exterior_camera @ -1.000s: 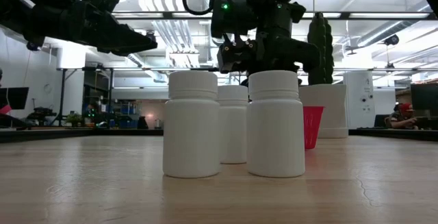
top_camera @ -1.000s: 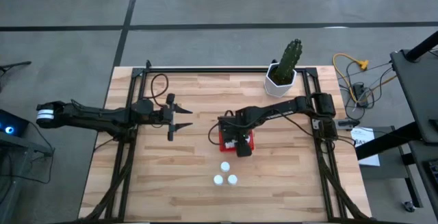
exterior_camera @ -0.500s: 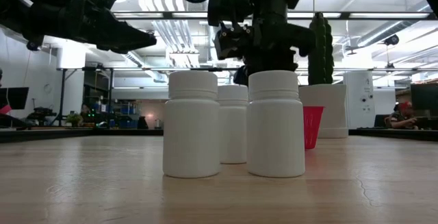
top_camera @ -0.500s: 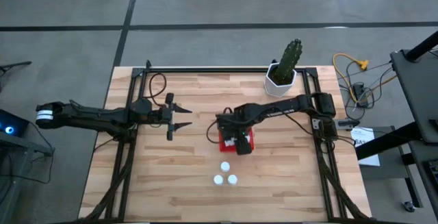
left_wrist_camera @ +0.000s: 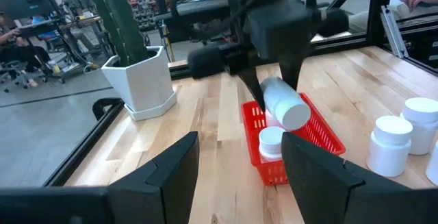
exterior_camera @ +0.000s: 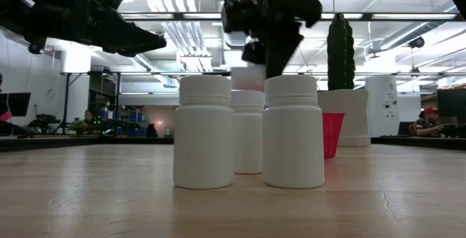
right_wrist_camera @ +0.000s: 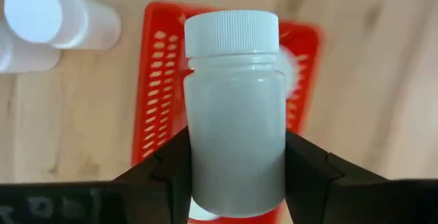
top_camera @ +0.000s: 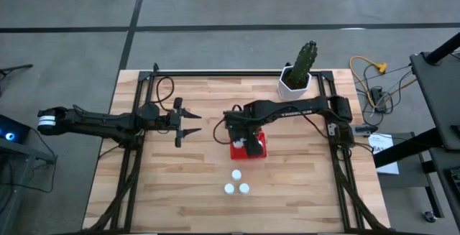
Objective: Pick and place pill bottles into a basket
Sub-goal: Adjust the white pill bottles in the red basket
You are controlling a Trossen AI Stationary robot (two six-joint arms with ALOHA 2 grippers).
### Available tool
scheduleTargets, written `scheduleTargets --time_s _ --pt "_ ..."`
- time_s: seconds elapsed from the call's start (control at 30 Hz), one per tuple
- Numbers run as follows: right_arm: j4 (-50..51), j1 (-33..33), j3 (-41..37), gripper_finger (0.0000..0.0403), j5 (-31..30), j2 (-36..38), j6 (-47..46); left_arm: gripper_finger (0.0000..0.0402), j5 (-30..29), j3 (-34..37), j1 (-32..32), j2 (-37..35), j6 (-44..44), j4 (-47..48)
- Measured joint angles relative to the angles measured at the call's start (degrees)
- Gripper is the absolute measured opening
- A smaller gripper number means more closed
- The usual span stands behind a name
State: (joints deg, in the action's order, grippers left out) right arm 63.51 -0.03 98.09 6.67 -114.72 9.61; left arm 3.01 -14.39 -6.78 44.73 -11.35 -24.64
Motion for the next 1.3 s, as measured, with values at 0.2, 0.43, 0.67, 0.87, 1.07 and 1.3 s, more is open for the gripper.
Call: scheduleTargets --time_s 0.2,0.43,0.67,0.87,1.07,1.3 --pt "3.4 -1.0 8.1 0.0158 -3.9 0.0 1.6 0.0191 0.0 0.0 0.0 -0.1 -0.9 0.1" --pt "4.3 -3.3 14.8 0.0157 -4.3 0.5 2.5 0.0191 -0.1 -2.5 0.0 -0.9 -8.2 6.7" --pt "3.9 -5.5 15.9 0.0157 -4.0 1.5 2.2 0.0191 -1.1 -6.2 0.0 0.4 -21.9 10.7" --pt "3.7 -6.6 15.9 0.0159 -3.8 2.5 1.1 0.0191 -7.4 -8.8 0.0 1.7 -32.6 10.2" --pt "3.3 -7.3 15.9 0.0158 -3.5 3.1 1.3 0.0191 -8.2 -12.1 0.0 4.7 -39.9 10.1" --pt "3.2 -7.6 15.9 0.0158 -3.1 3.1 1.8 0.0208 -8.2 -16.0 0.0 10.8 -44.4 9.6"
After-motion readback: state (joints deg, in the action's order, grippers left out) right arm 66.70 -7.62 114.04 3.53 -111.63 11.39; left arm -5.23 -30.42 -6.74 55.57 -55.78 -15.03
